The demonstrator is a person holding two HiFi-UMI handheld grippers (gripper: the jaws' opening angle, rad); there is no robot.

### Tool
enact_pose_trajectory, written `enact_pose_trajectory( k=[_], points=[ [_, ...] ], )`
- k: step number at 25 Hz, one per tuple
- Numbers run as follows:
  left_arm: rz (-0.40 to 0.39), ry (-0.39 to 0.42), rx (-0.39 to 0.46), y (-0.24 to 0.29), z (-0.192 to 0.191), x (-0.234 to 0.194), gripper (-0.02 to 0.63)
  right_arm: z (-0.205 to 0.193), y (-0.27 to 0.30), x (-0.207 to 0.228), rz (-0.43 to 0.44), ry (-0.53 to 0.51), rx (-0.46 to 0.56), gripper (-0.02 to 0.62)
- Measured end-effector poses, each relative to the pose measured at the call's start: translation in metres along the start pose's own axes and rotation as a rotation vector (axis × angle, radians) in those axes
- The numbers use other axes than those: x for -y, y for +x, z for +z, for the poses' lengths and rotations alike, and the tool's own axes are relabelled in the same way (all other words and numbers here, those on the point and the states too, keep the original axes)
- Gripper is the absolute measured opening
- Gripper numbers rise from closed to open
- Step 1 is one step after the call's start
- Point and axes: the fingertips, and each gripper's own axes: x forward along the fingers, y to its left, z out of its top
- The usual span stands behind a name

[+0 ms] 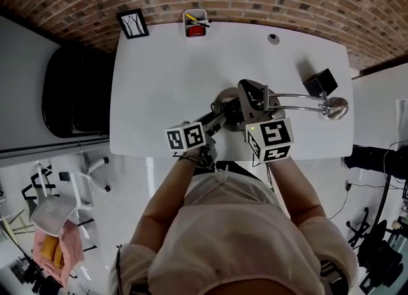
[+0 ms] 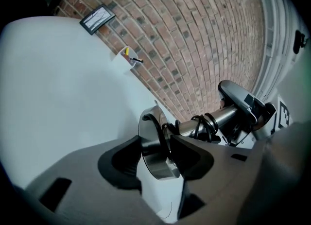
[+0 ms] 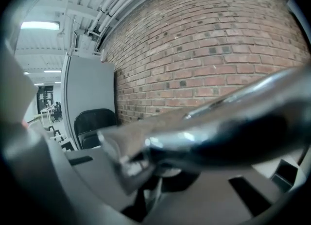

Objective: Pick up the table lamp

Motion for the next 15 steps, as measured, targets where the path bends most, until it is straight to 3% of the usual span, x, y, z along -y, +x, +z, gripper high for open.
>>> enact_pose_trajectory(
  k=[15],
  points=[
    [-0.161, 0.150, 0.238, -0.031, 0.103, 0.118, 0.193, 0.146, -0.041, 0.026, -0.037, -0.006, 0.194, 0.031]
  ],
)
